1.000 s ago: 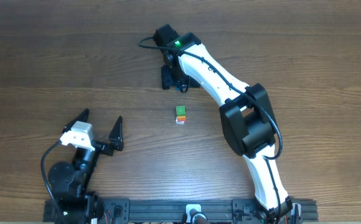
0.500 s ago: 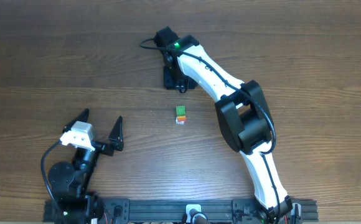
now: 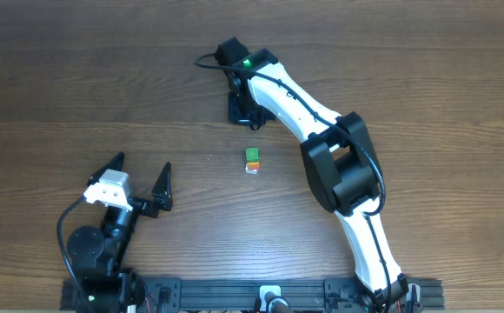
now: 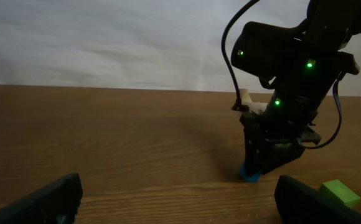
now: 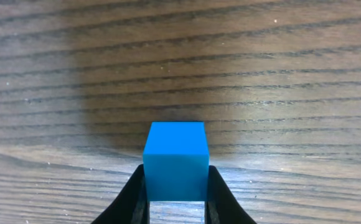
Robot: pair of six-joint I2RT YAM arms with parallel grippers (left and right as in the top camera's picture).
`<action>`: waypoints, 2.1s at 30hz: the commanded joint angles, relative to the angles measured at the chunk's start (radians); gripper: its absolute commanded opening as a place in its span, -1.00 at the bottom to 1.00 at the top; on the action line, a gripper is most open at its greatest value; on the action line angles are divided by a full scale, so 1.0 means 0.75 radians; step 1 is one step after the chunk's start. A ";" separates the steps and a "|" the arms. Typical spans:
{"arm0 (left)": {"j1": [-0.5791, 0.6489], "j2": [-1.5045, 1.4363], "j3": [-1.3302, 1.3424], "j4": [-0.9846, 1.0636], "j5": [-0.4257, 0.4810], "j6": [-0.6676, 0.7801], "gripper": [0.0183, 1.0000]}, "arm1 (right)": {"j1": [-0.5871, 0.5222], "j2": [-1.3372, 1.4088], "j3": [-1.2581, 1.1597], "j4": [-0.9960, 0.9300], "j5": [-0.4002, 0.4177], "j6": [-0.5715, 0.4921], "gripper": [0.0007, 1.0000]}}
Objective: Stack Cubes
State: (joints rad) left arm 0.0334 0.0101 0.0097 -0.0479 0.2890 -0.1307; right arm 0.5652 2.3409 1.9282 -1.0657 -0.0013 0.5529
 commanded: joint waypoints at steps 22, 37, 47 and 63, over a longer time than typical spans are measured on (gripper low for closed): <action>-0.006 -0.007 -0.005 -0.002 0.013 0.015 1.00 | 0.045 -0.325 0.210 -0.349 0.140 -0.062 -0.98; -0.006 -0.007 -0.005 -0.002 0.013 0.015 0.99 | 0.200 -0.525 -0.104 -0.456 0.020 0.025 -0.97; -0.006 -0.007 -0.005 -0.002 0.013 0.015 1.00 | 0.219 -0.525 -0.156 -0.438 -0.048 0.037 -0.97; -0.006 -0.007 -0.005 -0.002 0.013 0.015 1.00 | 0.208 -0.525 -0.209 -0.408 -0.037 0.065 -0.97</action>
State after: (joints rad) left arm 0.0334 0.0101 0.0097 -0.0479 0.2890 -0.1307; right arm 0.7235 1.9682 1.7805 -1.3750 -0.0284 0.5945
